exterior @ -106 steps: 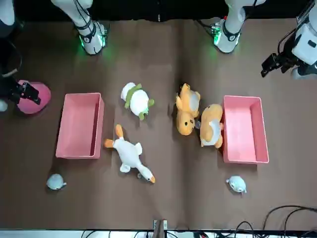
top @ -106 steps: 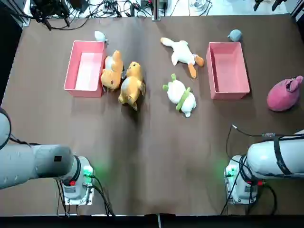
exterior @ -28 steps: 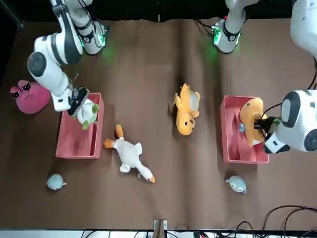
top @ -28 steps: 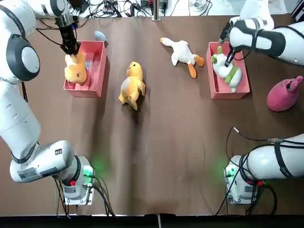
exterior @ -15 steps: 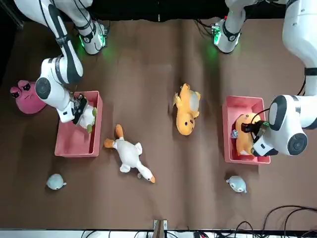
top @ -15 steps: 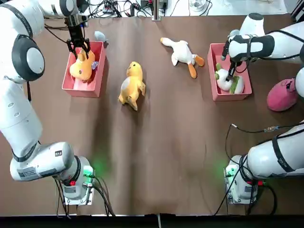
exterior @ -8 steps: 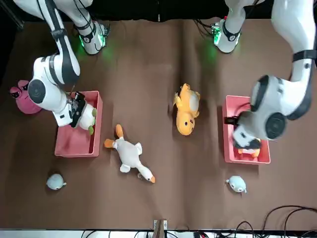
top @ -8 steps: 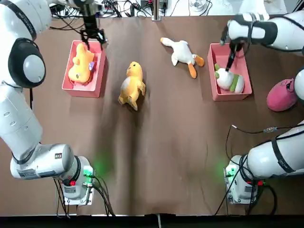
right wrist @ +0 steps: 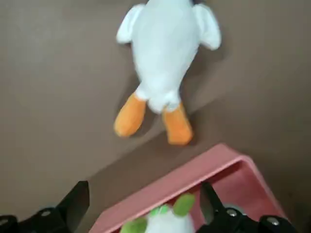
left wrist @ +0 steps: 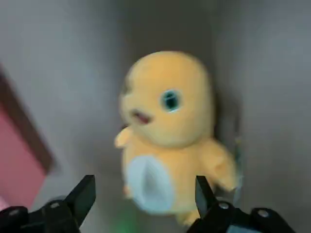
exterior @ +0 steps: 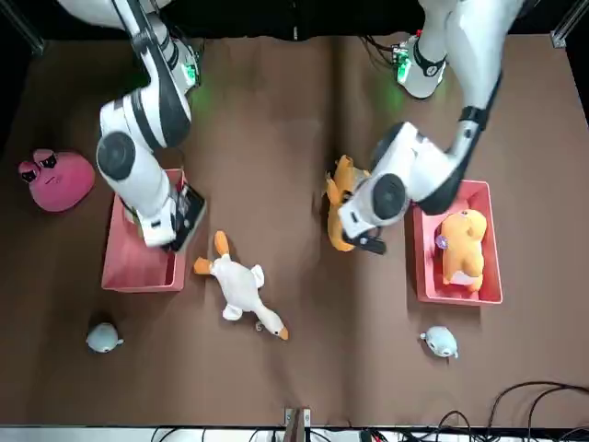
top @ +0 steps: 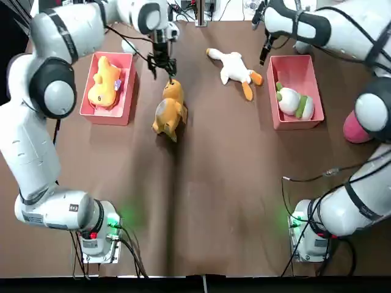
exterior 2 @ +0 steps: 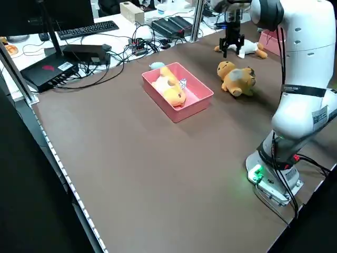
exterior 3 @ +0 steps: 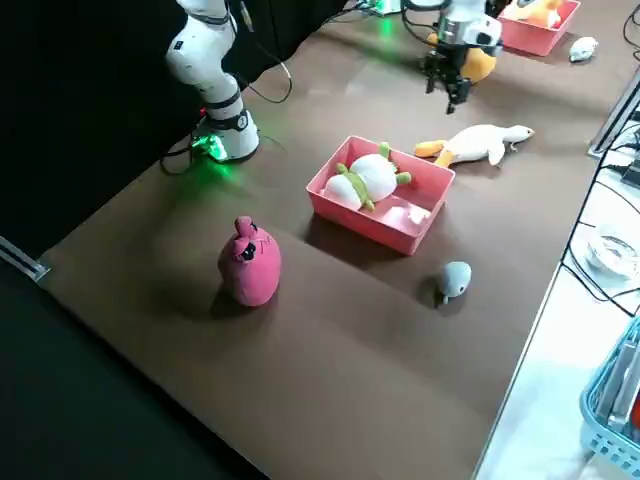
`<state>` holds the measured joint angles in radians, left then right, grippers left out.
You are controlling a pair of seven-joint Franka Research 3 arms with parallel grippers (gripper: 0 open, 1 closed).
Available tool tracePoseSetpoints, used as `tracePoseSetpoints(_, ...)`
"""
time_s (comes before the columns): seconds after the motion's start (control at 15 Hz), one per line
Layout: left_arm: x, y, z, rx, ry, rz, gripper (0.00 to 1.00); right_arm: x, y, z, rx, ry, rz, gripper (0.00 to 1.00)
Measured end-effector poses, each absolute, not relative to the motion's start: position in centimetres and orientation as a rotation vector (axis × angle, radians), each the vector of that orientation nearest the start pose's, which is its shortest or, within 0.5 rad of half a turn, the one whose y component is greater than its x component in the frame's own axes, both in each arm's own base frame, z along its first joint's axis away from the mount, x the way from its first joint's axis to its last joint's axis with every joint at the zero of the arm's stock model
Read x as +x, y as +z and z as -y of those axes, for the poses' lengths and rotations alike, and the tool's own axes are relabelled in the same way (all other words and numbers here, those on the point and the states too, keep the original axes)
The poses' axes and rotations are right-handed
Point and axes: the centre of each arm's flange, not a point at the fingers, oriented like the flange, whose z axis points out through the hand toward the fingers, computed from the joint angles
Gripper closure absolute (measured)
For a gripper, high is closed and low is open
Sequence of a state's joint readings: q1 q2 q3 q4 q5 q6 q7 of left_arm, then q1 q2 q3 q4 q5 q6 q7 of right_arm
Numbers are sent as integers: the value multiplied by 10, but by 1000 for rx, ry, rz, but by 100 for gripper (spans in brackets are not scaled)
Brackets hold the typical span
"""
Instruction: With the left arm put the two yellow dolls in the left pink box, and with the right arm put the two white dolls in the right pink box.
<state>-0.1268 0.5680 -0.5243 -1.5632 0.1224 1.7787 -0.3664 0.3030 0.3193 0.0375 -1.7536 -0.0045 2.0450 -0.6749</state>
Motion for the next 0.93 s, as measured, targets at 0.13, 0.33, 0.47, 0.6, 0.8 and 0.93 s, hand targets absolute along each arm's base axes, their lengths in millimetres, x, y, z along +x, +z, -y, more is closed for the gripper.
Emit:
tracePoseSetpoints(0.13,552,312,368,-3105,476,-488,9,633,364,-219,-2742,-19,1515,0)
tracePoseSetpoints(0.33,559,284,370,-3141,465,-500,8,662,319,-245,-2742,-158,1488,0)
tracePoseSetpoints(0.47,563,266,367,-3154,477,-492,7,663,292,-271,-2721,-218,1439,0)
tracePoseSetpoints(0.6,566,252,368,-3176,460,-500,7,660,274,-292,-2699,-268,1372,0)
tracePoseSetpoints(0.8,569,239,367,-3182,449,-617,33,660,254,-295,-2694,-282,1315,0)
tracePoseSetpoints(0.93,569,235,362,-3173,456,-688,52,660,243,-293,-2698,-259,1306,0)
